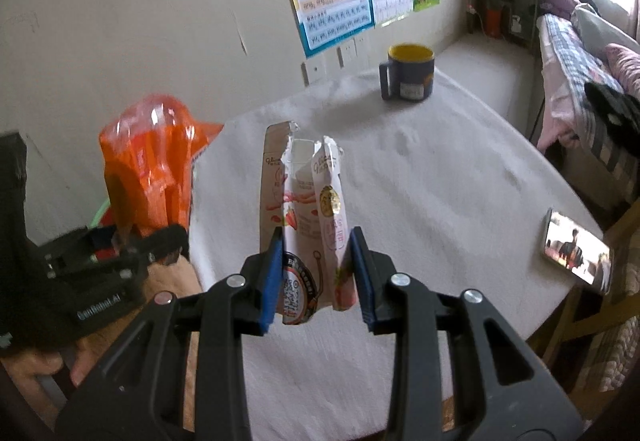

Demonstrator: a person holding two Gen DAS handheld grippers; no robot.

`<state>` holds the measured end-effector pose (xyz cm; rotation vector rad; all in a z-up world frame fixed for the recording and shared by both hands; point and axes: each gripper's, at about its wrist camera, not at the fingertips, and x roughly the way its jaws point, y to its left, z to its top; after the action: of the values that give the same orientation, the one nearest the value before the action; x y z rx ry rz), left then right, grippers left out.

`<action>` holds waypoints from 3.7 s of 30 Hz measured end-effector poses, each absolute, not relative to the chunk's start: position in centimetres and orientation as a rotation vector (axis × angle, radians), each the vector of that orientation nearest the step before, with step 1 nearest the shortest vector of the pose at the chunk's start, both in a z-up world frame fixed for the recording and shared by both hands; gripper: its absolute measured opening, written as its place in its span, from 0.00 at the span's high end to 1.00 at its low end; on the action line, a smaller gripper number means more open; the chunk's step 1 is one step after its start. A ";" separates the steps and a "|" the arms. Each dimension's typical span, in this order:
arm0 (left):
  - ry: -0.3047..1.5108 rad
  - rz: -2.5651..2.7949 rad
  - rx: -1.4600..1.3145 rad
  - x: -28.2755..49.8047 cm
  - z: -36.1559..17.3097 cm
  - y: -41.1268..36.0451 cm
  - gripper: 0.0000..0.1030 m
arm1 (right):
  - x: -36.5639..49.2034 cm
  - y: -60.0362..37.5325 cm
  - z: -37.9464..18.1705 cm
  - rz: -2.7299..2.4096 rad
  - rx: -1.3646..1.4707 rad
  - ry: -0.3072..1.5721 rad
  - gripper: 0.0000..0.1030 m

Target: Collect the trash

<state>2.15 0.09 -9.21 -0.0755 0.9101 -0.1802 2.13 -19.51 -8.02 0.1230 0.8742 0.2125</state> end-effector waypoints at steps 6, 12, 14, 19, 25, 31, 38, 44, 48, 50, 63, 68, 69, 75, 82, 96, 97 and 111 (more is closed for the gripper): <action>0.878 -0.177 -0.077 1.7 -8.3 0.4 0.48 | 2.3 -18.6 -6.5 0.227 0.109 0.838 0.69; 0.850 -0.156 -0.092 1.6 -7.5 1.3 0.48 | 2.2 -17.9 -6.1 0.241 0.096 0.832 0.69; 0.849 -0.141 -0.102 1.7 -7.4 1.9 0.48 | 2.2 -17.8 -6.1 0.244 0.096 0.833 0.69; 0.848 -0.112 -0.131 1.7 -7.5 3.3 0.48 | 2.3 -17.4 -6.2 0.249 0.090 0.836 0.69; 0.841 -0.073 -0.158 1.9 -7.5 5.4 0.48 | 2.8 -16.6 -6.4 0.266 0.078 0.848 0.69; 0.841 -0.009 -0.194 1.7 -7.9 8.2 0.48 | 3.1 -14.7 -6.9 0.295 0.057 0.869 0.69; 0.830 0.044 -0.222 1.1 -7.9 11.0 0.48 | 3.9 -12.2 -7.5 0.332 0.030 0.896 0.69; 0.834 0.093 -0.251 0.6 -8.4 13.3 0.48 | 4.1 -9.5 -7.9 0.377 -0.010 0.913 0.69; 0.854 0.129 -0.262 0.5 -9.3 14.7 0.48 | 4.5 -7.8 -8.2 0.407 -0.032 0.922 0.69; 0.863 0.146 -0.270 0.4 -9.7 15.6 0.47 | 4.7 -6.8 -8.3 0.424 -0.046 0.927 0.69; 0.909 0.238 -0.306 0.2 -12.3 19.3 0.47 | 6.1 -1.5 -8.5 0.523 -0.075 0.941 0.69; 0.941 0.259 -0.325 0.3 -13.3 20.3 0.47 | 7.0 0.7 -9.3 0.563 -0.071 0.976 0.69; 0.946 0.263 -0.329 0.4 -13.5 20.5 0.47 | 7.2 1.2 -9.5 0.568 -0.077 0.978 0.69; 0.967 0.278 -0.348 0.7 -14.5 21.3 0.45 | 7.8 3.6 -9.6 0.598 -0.104 0.983 0.69; 0.958 0.313 -0.374 1.9 -14.5 22.0 0.26 | 8.3 5.2 -9.7 0.646 -0.093 0.992 0.48; 0.676 0.090 -0.299 2.4 -5.9 12.8 0.08 | 6.3 -10.2 -4.2 0.318 0.048 0.799 0.31; 0.651 0.059 -0.298 2.5 -5.1 11.9 0.08 | 5.9 -11.8 -3.7 0.273 0.051 0.783 0.30; 0.336 -0.063 -0.154 1.9 4.1 -1.0 0.08 | 1.9 -23.7 0.0 -0.007 0.118 0.605 0.17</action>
<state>1.87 -1.01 4.12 -0.1542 0.3365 -0.0635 1.87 -23.69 -0.01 0.1179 0.6053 -0.0074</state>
